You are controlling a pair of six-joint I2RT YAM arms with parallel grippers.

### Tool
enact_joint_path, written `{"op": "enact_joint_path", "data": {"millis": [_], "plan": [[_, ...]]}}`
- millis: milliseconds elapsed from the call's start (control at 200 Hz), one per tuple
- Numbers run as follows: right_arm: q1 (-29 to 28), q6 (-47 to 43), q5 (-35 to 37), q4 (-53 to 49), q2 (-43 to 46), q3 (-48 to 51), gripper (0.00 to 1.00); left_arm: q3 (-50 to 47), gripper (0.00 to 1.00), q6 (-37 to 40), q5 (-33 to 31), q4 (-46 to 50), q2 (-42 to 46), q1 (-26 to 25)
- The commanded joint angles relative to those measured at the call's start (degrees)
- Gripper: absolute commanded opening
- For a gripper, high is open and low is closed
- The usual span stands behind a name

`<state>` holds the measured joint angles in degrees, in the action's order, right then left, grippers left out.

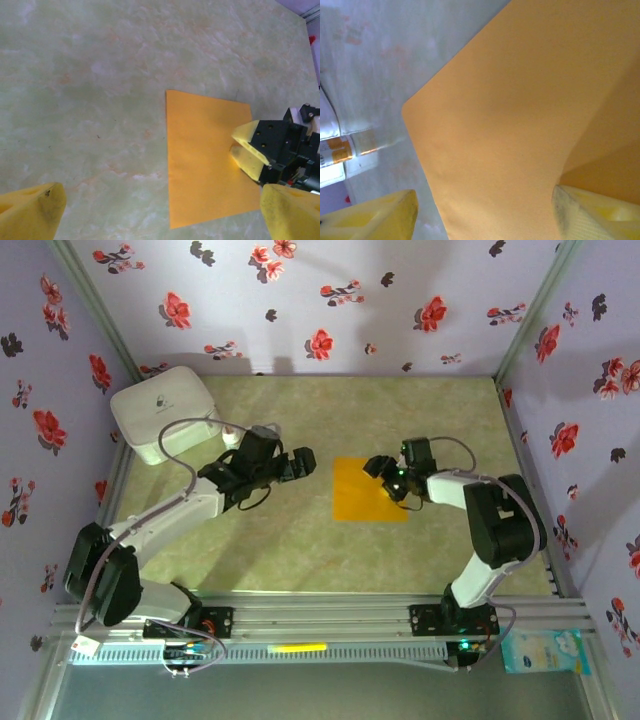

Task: Fold a paper plane with a square sheet of paper (pick it up from the middle)
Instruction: Move the square sheet of paper to the center of the table, then first fold the square sheet of paper in half at the center of the table.

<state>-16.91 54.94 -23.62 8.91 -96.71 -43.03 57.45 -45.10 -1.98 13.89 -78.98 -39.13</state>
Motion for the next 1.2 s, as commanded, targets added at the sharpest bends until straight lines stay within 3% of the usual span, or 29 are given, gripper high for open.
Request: {"op": "enact_joint_path", "data": {"millis": [0,195,470,645,830,900,970,1075,1195], "plan": [[-6.10,11.90,4.53,-1.64,-2.57,6.51,0.72,-1.67,1.00,1.07,-0.60,0.83,3.05,-0.44],[-16.05,18.03,11.77,-1.79,-1.22,6.88,0.72,-5.07,1.00,1.60,-0.02,0.39,6.14,-0.26],[-20.35,22.13,8.43,6.20,-1.40,3.87,0.71,-8.65,1.00,1.07,-0.06,-0.73,9.51,0.46],[-18.34,14.23,13.21,-6.45,6.90,-1.44,0.76,-8.23,1.00,1.10,0.60,-1.18,9.64,1.14],[-13.87,4.95,27.64,-25.88,18.35,-2.92,0.87,-2.26,0.93,1.98,4.50,4.35,3.93,0.50],[-12.57,2.05,33.89,-30.73,23.30,-2.55,0.98,0.46,0.90,1.75,4.68,7.28,0.56,-0.77],[-11.23,-1.83,36.82,-32.43,27.63,-1.96,0.99,2.97,0.87,1.83,4.63,9.58,-2.92,-2.50],[-7.56,-2.42,37.02,-32.47,33.61,1.12,0.99,7.25,0.79,0.70,4.47,12.45,-9.33,-5.20],[-1.37,-4.64,26.98,-27.59,37.46,6.07,0.98,15.78,0.72,-0.69,3.96,18.64,-19.07,-8.15]]}}
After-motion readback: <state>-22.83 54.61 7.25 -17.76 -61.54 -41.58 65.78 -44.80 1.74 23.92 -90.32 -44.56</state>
